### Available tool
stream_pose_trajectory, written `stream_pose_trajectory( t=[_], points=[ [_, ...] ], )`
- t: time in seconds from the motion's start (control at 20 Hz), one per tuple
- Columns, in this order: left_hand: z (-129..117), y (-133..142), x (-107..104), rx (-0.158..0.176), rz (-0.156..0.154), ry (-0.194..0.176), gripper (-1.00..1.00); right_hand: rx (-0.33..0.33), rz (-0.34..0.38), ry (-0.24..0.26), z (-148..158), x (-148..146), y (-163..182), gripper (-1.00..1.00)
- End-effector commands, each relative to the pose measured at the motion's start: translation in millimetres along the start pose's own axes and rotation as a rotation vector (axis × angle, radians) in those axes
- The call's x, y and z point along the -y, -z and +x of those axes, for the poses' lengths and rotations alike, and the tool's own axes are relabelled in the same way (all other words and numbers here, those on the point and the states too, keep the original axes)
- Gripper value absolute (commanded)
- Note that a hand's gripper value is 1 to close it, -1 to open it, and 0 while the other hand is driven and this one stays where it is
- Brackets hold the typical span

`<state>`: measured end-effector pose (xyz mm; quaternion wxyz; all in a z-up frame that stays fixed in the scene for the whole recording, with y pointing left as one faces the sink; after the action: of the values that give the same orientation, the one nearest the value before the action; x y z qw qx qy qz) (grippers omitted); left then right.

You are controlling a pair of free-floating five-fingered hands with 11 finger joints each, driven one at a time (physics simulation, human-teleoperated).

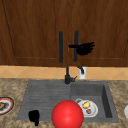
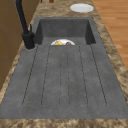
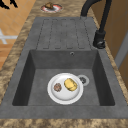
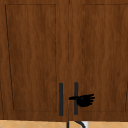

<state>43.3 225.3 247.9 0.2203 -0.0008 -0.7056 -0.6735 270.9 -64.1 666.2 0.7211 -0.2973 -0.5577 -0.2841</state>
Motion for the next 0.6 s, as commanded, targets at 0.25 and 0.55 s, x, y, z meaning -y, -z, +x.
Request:
stream_pose_trajectory(
  t=[0.25, 0.55],
  points=[
    [0.0, 0.0, 0.0, 0.0, 0.0, 0.0, 0.0, 0.02, -0.085, 0.067, -16.2, -8.1, -6.4, 1.0],
    [0.0, 0.0, 0.0, 0.0, 0.0, 0.0, 0.0, 0.037, -0.259, 0.133, -13.2, -22.9, -31.2, 1.0]
  ],
)
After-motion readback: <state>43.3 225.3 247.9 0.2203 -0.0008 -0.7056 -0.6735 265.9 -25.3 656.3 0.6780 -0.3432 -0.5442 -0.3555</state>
